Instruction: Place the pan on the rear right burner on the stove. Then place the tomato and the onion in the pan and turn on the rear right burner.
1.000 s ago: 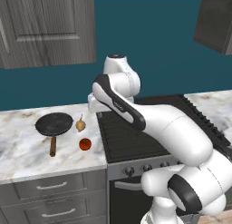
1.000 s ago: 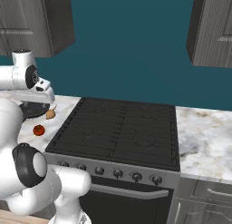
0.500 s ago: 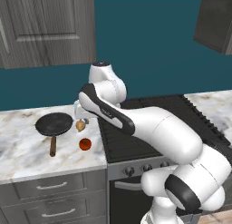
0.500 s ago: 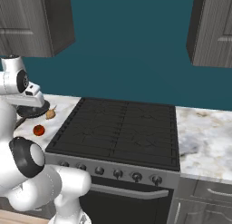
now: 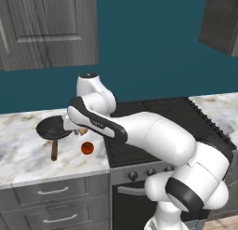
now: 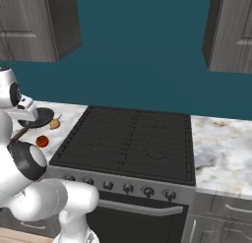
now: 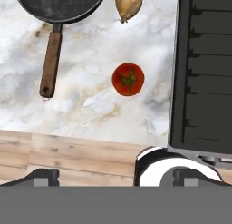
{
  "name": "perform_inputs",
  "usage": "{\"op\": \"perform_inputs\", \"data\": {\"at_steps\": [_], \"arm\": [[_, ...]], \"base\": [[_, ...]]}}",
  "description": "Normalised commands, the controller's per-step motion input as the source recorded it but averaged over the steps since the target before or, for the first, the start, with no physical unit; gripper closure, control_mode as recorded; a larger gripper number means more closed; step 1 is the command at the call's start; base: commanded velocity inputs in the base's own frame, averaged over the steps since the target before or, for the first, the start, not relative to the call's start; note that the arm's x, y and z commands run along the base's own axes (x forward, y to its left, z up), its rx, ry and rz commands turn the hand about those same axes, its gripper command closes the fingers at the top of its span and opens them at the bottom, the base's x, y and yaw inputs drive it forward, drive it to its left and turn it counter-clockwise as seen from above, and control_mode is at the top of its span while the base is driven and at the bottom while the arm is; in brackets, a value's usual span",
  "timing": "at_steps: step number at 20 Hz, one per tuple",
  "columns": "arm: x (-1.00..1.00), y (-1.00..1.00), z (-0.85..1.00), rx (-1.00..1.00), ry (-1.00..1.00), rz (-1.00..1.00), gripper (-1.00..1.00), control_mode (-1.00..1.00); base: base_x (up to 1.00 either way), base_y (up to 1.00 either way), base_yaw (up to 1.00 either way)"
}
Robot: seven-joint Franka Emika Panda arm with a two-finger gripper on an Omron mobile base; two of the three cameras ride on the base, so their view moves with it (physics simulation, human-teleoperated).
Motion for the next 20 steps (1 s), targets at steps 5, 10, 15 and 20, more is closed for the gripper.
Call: {"op": "perform_inputs", "data": {"at_steps": [5,10,15,20], "arm": [[0.00,0.41,-0.23,0.00,0.00,0.00,-1.00,-1.00],[0.00,0.34,-0.16,0.00,0.00,0.00,-1.00,-1.00],[0.00,0.23,-0.07,0.00,0.00,0.00,-1.00,-1.00],[0.06,0.24,-0.13,0.00,0.00,0.00,-1.00,-1.00]], "base": [[0.00,0.00,0.00],[0.00,0.00,0.00],[0.00,0.00,0.00],[0.00,0.00,0.00]]}}
